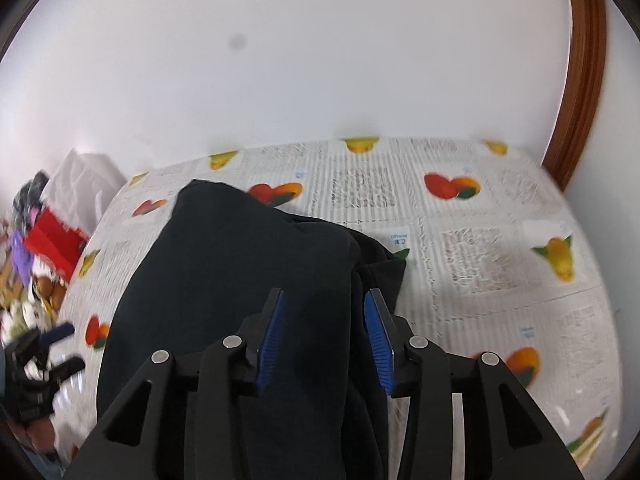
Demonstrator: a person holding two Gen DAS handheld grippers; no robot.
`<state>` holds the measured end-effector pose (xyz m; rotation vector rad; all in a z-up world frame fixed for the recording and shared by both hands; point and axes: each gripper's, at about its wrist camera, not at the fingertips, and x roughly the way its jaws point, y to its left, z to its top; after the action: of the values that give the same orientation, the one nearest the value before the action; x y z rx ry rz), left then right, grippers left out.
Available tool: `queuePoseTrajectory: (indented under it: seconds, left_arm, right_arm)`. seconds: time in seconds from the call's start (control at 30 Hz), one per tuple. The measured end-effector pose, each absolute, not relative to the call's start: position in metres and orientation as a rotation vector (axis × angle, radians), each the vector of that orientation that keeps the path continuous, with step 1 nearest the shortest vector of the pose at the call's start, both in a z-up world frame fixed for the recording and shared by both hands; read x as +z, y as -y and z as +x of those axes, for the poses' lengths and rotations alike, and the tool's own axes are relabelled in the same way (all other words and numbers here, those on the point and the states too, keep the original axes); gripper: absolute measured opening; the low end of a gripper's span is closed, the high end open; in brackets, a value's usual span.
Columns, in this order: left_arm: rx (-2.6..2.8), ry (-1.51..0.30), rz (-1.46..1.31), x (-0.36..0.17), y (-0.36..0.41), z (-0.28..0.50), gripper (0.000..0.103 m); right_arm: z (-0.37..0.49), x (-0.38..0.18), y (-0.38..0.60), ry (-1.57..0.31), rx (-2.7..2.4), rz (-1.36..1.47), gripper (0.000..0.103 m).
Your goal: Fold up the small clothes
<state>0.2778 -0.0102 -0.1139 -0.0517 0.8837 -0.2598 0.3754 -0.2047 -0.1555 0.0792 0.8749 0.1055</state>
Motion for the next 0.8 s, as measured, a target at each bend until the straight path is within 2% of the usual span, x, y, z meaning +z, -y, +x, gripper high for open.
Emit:
queuePoseTrajectory:
  seconds: [0.13, 0.17, 0.2, 0.37, 0.47, 0.57, 0.8]
  left_arm:
    - [-0.294, -0.917, -0.027, -0.128, 0.023, 0.294, 0.066]
    - [-0.299, -0.921, -0.020, -0.131, 0.025, 0.296, 0.066]
    - [-0.302, -0.921, -0.014, -0.133, 0.026, 0.297, 0.068]
    - [-0.330, -0.922, -0.029, -0.134, 0.022, 0.298, 0.069]
    - [-0.332, -0.927, -0.028, -0.135, 0.023, 0.301, 0.069]
    - [-0.331, -0.926, -0.021, -0.133, 0.026, 0.301, 0.069]
    - [-0.318, -0.920, -0.015, -0.130, 0.025, 0.295, 0.067]
  right_arm:
    - [0.410, -0.178, 0.212, -0.934, 0.094, 0.148, 0.038]
    - [0.417, -0.182, 0.211, -0.943, 0.110, 0.156, 0.018]
    - [0.421, -0.183, 0.210, -0.945, 0.141, 0.152, 0.007]
    - [0.386, -0.140, 0.225, -0.623, 0.264, 0.156, 0.007]
    - [0.401, -0.159, 0.225, -0.707, 0.179, 0.104, 0.007]
    - [0.430, -0.199, 0.234, -0.904, 0.117, 0.130, 0.010]
    - [0.394, -0.170, 0.251, -0.857, 0.064, 0.133, 0.022]
